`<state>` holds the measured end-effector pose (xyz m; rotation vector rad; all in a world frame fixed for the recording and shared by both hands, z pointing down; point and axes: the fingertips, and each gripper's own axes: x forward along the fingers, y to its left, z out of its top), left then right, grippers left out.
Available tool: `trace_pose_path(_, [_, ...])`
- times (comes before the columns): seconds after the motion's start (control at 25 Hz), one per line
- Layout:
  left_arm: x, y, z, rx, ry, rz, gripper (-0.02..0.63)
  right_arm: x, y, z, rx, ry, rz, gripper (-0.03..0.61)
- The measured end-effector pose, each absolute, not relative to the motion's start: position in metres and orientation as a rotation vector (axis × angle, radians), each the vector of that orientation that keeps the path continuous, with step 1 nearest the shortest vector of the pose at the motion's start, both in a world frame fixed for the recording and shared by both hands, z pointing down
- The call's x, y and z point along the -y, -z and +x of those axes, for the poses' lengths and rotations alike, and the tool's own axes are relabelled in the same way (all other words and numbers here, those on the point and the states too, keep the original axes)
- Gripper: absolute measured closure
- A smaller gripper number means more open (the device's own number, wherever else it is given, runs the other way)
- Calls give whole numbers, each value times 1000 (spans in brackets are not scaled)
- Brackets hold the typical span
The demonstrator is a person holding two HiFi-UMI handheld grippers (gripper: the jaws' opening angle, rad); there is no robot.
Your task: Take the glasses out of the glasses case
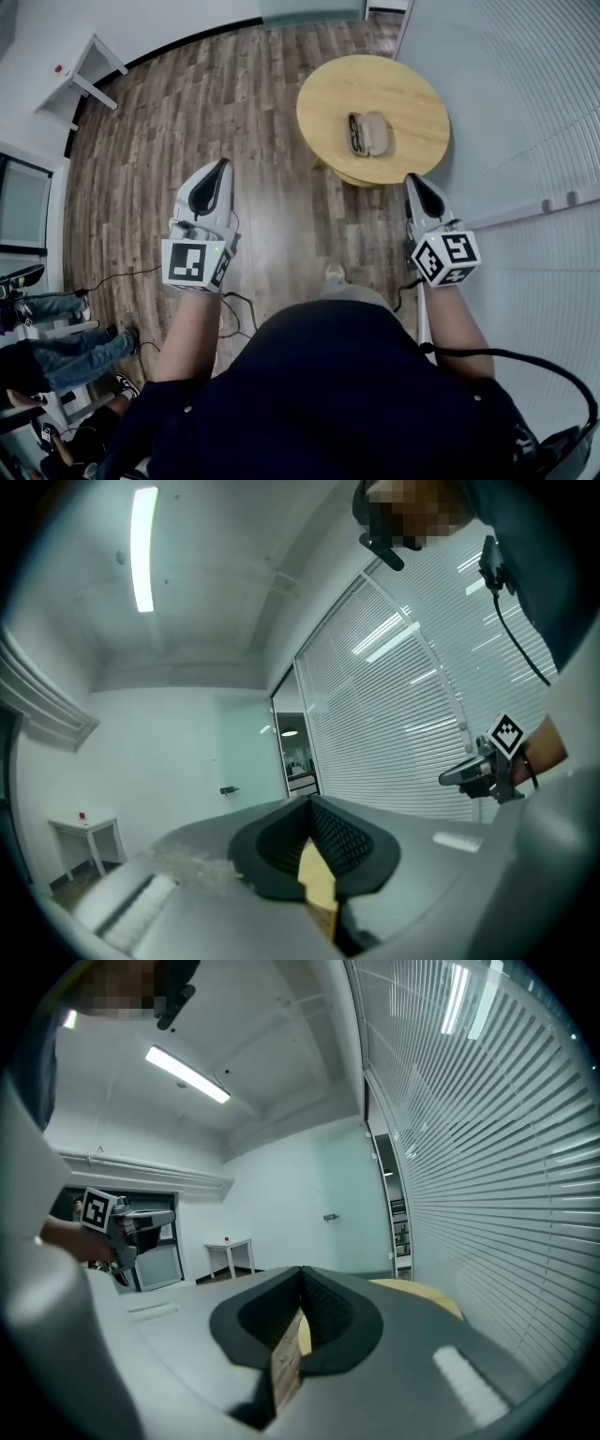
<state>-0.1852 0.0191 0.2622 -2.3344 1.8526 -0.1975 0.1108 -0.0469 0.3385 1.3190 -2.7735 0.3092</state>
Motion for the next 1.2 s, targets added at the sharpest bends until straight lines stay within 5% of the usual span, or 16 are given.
trace_pose_path(1.2, [221,-287,-225,-1735,201,-2460,610,245,-379,55,2659,-399,1354,569])
